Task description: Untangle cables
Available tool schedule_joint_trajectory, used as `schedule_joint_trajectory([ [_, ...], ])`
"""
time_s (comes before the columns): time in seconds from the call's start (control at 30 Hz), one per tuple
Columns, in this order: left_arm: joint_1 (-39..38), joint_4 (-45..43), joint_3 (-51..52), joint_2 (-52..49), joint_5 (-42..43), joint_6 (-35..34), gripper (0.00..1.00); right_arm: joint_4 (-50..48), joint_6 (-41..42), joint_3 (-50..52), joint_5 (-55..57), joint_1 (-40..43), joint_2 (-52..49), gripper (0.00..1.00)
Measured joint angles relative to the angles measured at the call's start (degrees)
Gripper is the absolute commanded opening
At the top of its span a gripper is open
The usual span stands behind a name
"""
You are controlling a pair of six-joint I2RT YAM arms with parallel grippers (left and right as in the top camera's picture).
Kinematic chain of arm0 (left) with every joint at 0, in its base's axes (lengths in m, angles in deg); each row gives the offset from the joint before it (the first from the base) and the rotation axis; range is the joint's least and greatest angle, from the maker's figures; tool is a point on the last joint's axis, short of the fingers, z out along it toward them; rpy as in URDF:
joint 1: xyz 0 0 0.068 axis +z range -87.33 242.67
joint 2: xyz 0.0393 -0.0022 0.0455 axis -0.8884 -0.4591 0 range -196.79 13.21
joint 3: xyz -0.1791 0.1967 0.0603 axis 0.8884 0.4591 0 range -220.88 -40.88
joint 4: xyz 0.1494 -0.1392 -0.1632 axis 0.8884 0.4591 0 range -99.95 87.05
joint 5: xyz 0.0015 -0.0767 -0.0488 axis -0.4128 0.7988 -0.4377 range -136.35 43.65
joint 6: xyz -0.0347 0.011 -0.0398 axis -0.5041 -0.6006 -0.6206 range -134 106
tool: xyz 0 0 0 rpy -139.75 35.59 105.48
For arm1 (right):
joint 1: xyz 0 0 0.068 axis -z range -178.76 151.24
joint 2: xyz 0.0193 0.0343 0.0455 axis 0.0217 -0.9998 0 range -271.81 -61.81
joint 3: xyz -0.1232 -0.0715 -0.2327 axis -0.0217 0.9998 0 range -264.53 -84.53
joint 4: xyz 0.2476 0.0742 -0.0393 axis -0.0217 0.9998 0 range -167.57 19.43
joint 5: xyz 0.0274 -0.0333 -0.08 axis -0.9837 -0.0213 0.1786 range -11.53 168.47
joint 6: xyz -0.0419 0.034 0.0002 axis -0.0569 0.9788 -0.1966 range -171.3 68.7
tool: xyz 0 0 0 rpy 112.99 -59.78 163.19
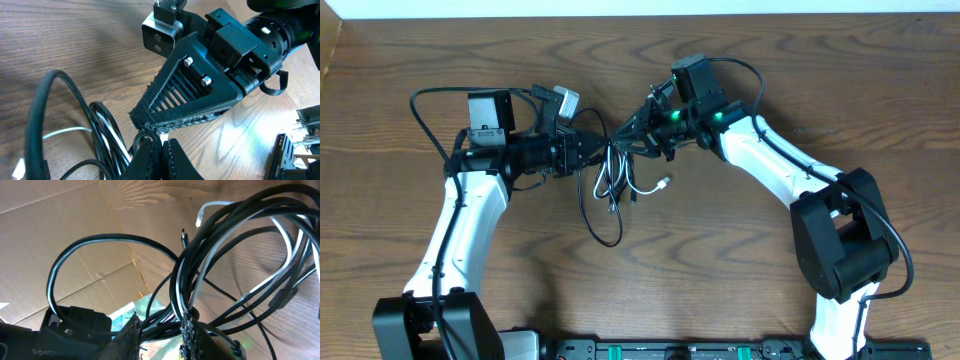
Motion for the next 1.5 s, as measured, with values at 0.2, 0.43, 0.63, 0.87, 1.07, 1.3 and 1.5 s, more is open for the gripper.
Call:
schedule_joint_trajectory([
  [0.2, 0.00, -0.02, 0.00, 0.00, 0.22, 0.00, 0.07, 0.07, -0.44, 0.00, -0.68, 0.00, 0.00, 0.23],
  [0.43, 0.00, -0.13, 0.00, 0.00, 0.66, 0.00, 0.07, 0.17, -2.14, 0.00, -4.04, 0.00, -0.02, 0.25],
  [0.63, 0.00, -0.20, 0.00, 0.00, 0.70, -0.02, 0.07, 0.39, -3.52, 0.00, -5.46, 0.11, -0.02, 0.27],
  [0.87, -0.07, -1.66, 0.00, 0.00, -6.86, -5.18, 0.08, 1.75, -10.27, 0.00, -5.25, 0.11, -0.02, 0.27],
  [1.07, -0.07, -2.32, 0.00, 0.00, -18.75, -13.18, 0.43, 8.66, -16.74, -0.02, -1.92, -0.02, 0.00, 0.27],
  [1.3, -0.07, 3.74, 0.00, 0.00, -24.81, -15.41, 0.49, 16.09, -22.95, 0.00, 4.72, -0.02, -0.02, 0.28],
  [1.5, -0.11, 9.97, 0.02, 0.02, -27.67, -15.52, 0.48, 20.13, -28.00, -0.02, 8.63, -0.02, -0.02, 0.29],
])
